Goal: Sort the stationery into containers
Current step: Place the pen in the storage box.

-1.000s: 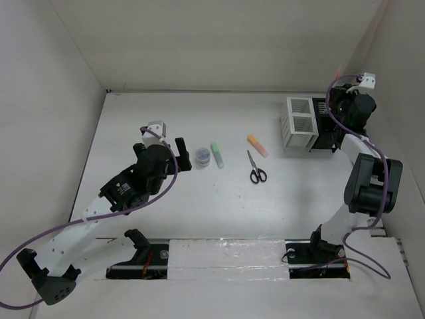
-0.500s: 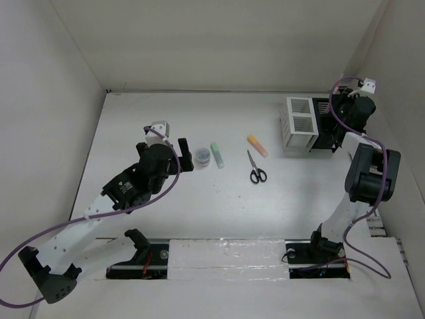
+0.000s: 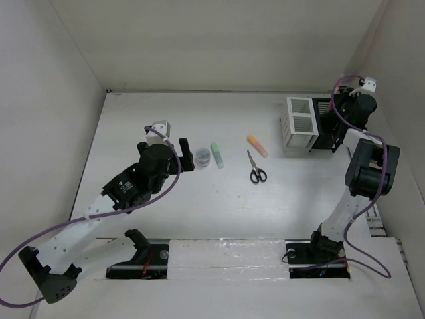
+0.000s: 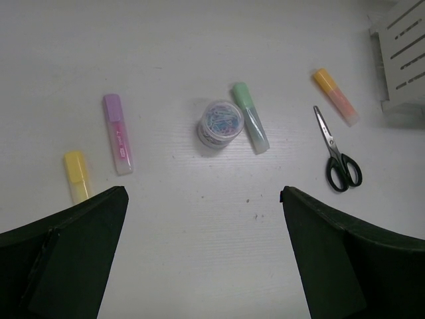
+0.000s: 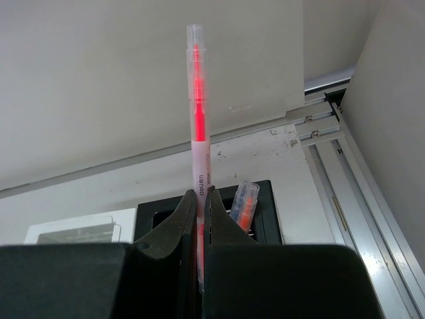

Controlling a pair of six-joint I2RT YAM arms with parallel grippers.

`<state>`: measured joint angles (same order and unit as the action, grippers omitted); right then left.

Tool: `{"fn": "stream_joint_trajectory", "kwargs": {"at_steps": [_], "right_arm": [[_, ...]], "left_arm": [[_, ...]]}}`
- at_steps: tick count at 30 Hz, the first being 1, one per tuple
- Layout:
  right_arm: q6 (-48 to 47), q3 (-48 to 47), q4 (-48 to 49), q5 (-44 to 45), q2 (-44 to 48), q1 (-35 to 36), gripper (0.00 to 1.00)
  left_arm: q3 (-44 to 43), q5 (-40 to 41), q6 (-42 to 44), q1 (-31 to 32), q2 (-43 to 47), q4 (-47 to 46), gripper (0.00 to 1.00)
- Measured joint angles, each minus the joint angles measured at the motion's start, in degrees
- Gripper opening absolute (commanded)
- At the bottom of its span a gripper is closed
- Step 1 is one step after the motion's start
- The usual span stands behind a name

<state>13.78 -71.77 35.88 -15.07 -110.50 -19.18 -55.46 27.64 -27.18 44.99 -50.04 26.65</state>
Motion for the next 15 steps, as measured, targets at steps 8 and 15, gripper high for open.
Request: {"fn": "stream_joint_trajectory", "kwargs": {"at_steps": [8,15], "right_arm": [[0.11,0.15,-0.35,-0.63,0.00,-0.04,0.10],[0.39,0.68,-0.70,-0.90,0.00,-0.04,0.15]], "left_arm": [[0.00,-0.17,0.37,0.00,0.13,-0.24,1.00],[0.00,0.11,0.37,0.00,1.62,-0.24,1.00]]}}
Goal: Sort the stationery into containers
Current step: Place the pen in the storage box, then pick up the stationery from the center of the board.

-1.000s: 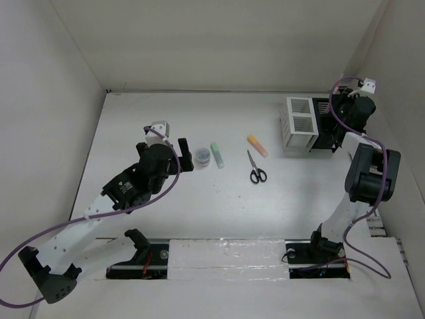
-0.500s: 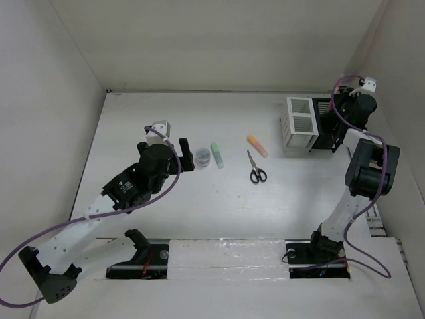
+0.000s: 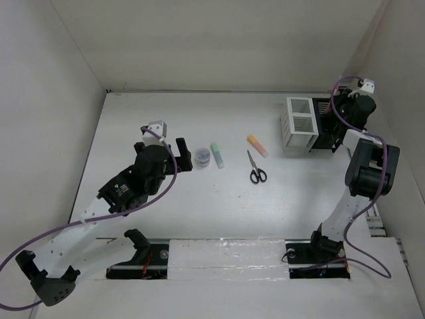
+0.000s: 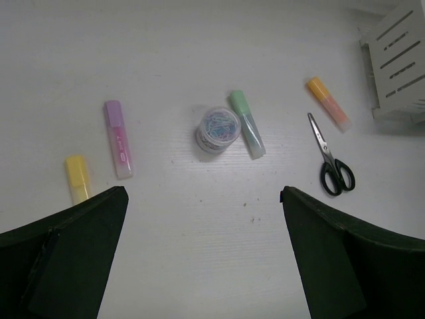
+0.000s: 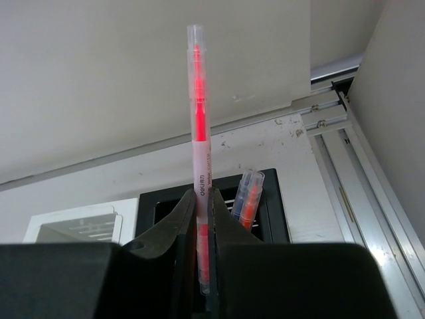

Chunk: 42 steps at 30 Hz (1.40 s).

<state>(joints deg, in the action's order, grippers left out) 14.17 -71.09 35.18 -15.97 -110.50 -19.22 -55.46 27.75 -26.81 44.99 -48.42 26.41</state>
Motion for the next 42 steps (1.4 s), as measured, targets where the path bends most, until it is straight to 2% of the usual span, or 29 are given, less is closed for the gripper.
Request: {"fn": "stream_joint_trajectory", "kwargs": {"at_steps": [3,6,7,10,16,24,26,27,33,37,42], "right_arm": [[0.22,0.00,-0.35,-0.04,0.00,0.00,0.18],[0.66,0.50,-0.55,-0.04,0.15,0.00,0.31],[0.81,0.79,-0.57,-0.04,0.22,0.00,0.40],[0.92,1.70,-0.81,-0.02,0.44,0.00,0.44],[1.44,4.17,-1.27,-0.31,1.84,0.00,0.58],[3.13,5.20,-1.33,-2.97,9.97,0.83,0.75],[3.34,5.14,-1.38,-3.06,13.05,1.86,0.89],[3.48,5.11,-1.79,-3.10,14.62,2.47,1.00],[1.03,-0.22,-11.02,-0.81,21.11,8.81,1.00],[-2.19,-2.89,-22.51,6.14,24.41,17.77,1.00],[-4.79,0.83,-33.59,8.72,29.73,29.11,1.00]], "left_arm": [[0.00,0.26,0.00,0.00,0.57,-0.02,1.00],[0.00,0.44,0.02,0.00,0.61,0.00,1.00],[0.02,0.55,0.02,0.00,0.61,0.00,1.00],[0.02,0.85,0.02,0.00,0.61,0.00,1.00],[0.02,1.22,0.00,0.00,0.61,-0.02,1.00],[0.02,1.90,-0.04,0.00,0.59,0.02,1.00],[0.02,2.38,-0.15,0.00,0.42,0.00,1.00],[0.02,2.69,-0.39,0.00,0.20,0.04,1.00],[-0.11,3.58,-1.81,-2.08,-3.48,0.72,1.00],[-2.29,4.11,-3.72,-5.05,-9.09,2.99,1.00],[-3.82,1.36,-5.88,-14.78,-13.77,4.07,1.00]]}}
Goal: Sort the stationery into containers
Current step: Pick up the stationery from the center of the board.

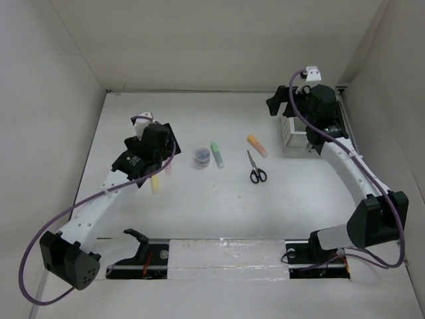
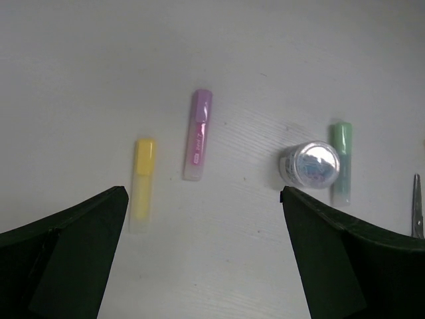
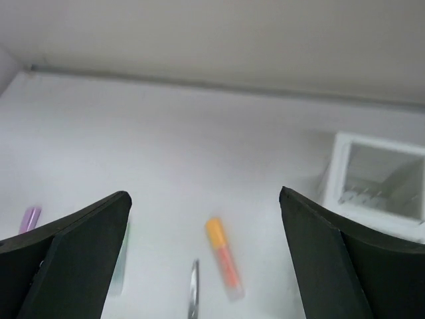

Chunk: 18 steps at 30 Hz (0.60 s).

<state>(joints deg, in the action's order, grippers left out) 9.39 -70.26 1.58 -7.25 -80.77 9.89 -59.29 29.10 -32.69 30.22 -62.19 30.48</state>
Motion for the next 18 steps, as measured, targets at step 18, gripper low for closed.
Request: {"fn": "stream_joint_trajectory", "kwargs": {"at_steps": [18], "right_arm": [[-6.16,-10.67,-24.35,4.79,-18.80,9.01,1.00]], "left_arm": [[-0.72,1.31,-4.24,-7.08,5.09,2.05,1.00]]}}
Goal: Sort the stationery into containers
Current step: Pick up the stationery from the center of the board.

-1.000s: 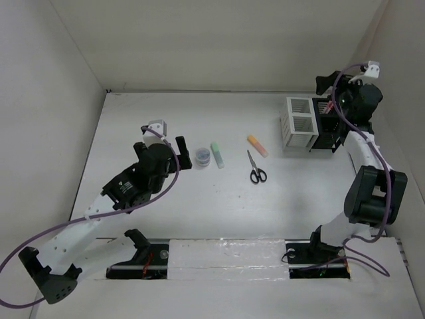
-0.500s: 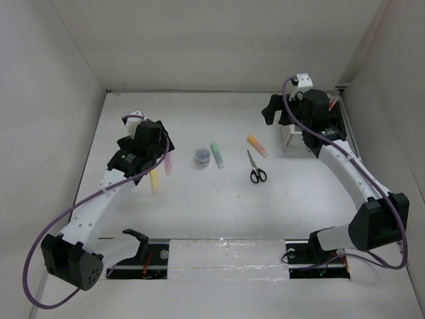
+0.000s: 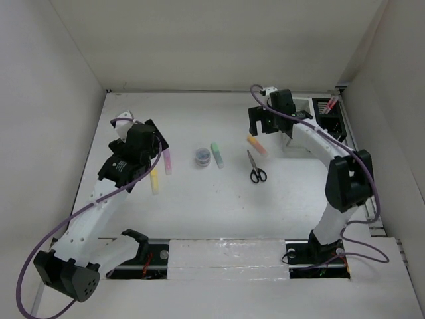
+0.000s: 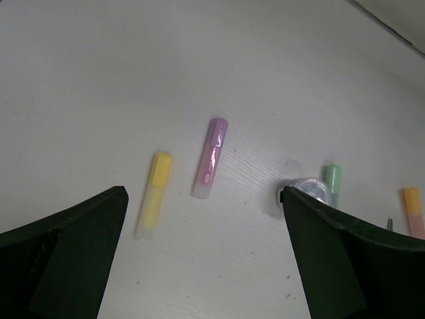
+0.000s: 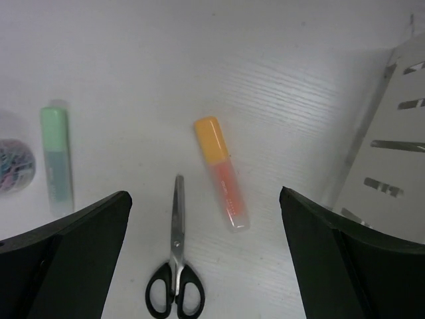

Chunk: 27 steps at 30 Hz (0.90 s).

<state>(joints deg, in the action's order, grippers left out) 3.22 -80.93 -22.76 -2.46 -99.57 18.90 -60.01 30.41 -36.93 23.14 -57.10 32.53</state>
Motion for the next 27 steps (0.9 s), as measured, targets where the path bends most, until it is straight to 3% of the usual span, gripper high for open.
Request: {"fn": "stream_joint_trajectory", "kwargs": {"at_steps": [7,20,27], "right_arm": [[-1.53,-4.96,-4.07,-0.83,-12.92,-1.29,0.98],[-4.96,-11.28,-7.78,-2.19,-20.57,-0.63,0.92],[-6.67,-13.57,-10.10,1.38,-23.76,1.68,0.70]], "left_arm": [[0.55,-0.74,1.11,0.00,0.42,-0.24,1.00],[1.44,-2.54,2.69,0.00,1.79,-1.57,1.00],[1.51,-3.19,3.17,0.00,2.64,-1.90,1.00]]}}
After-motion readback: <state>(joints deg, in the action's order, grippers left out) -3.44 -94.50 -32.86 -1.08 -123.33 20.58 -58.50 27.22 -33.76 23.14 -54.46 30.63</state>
